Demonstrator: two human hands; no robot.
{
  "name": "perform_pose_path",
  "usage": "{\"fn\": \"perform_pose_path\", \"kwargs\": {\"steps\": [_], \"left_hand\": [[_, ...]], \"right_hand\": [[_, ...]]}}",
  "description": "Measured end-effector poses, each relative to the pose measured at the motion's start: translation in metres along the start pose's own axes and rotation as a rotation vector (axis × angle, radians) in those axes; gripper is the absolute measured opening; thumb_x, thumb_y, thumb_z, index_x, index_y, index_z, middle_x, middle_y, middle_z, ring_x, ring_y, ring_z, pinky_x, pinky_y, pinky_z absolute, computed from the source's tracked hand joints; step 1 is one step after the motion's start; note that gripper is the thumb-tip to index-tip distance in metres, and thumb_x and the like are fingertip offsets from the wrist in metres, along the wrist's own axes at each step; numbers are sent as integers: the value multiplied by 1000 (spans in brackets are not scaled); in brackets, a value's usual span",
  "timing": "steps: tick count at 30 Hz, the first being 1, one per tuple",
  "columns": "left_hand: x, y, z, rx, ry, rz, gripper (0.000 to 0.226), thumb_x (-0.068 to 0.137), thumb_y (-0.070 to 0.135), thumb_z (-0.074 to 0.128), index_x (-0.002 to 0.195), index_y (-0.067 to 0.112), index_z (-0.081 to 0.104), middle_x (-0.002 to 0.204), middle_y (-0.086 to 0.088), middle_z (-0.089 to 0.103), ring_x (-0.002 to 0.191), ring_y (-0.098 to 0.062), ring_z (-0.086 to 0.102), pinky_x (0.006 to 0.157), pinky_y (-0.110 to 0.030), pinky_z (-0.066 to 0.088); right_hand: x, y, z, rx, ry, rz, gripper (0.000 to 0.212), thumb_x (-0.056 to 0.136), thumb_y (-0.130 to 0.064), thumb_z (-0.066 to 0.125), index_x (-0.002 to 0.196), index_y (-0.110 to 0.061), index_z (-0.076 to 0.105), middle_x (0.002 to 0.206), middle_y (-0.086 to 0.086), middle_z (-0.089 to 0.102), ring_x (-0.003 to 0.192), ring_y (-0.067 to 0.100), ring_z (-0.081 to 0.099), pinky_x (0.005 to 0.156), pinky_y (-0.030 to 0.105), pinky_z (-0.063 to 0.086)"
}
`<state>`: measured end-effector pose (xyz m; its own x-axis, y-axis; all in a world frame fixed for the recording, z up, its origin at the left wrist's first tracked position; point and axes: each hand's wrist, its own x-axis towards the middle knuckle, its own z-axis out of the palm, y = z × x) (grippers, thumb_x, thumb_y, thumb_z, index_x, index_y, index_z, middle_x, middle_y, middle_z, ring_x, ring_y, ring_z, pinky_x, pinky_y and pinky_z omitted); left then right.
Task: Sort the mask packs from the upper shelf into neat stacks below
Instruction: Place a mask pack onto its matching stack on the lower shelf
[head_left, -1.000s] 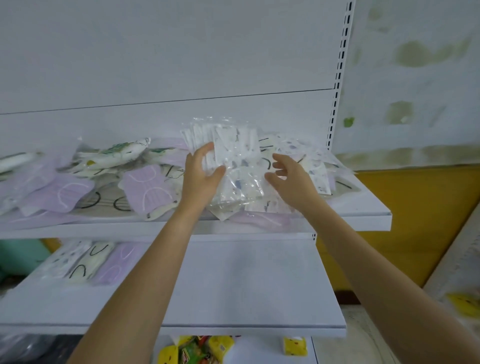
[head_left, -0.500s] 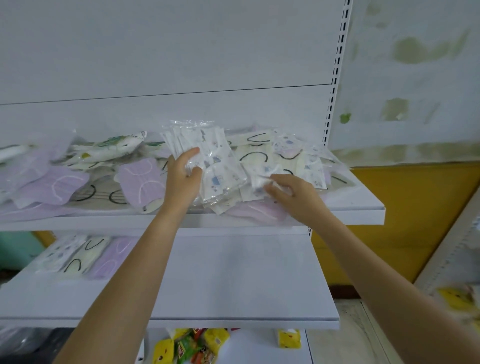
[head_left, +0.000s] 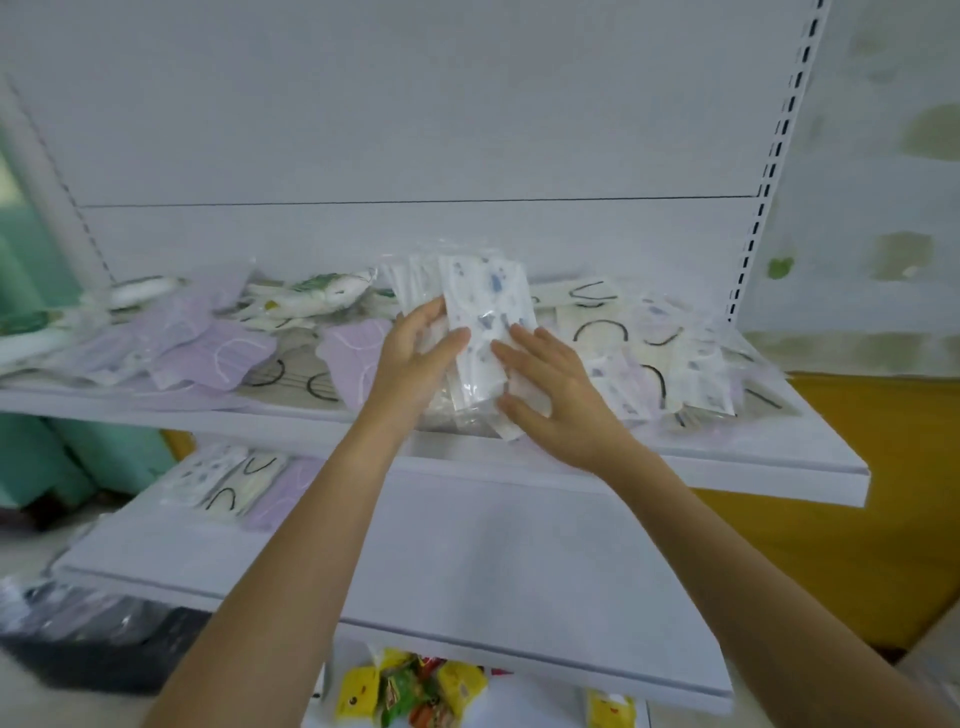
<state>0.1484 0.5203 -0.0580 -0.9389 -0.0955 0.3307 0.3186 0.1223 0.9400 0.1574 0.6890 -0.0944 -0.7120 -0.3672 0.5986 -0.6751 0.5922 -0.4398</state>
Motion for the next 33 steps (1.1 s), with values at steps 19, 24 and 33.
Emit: {"fn": "perform_pose_path", "kwargs": {"steps": [19, 24, 33], "left_hand": [[-110, -77, -302, -49, 181, -224, 63, 89, -8, 36, 143, 24, 29, 122, 6, 54, 91, 4, 60, 68, -14, 49], [-150, -135, -403, 72, 124, -396, 62, 87, 2, 44, 139, 31, 26, 123, 15, 49, 113, -3, 51, 83, -20, 48], [-150, -247, -486, -27, 104, -854, 41, 91, 4, 54, 132, 4, 49, 123, -13, 61, 110, -29, 61, 90, -39, 52]], "right_hand": [[36, -218, 268, 784, -234, 275, 76, 87, -4, 36, 146, -9, -11, 146, -18, 1, 124, -18, 9, 97, -8, 9], [13, -262, 392, 870, -370, 511, 77, 87, -2, 41, 151, -18, 1, 155, -1, 18, 136, 8, 29, 111, 20, 30], [30, -265, 503, 876, -319, 885, 73, 92, 4, 39, 151, -19, 2, 155, -2, 16, 140, 17, 26, 112, 32, 27]]}}
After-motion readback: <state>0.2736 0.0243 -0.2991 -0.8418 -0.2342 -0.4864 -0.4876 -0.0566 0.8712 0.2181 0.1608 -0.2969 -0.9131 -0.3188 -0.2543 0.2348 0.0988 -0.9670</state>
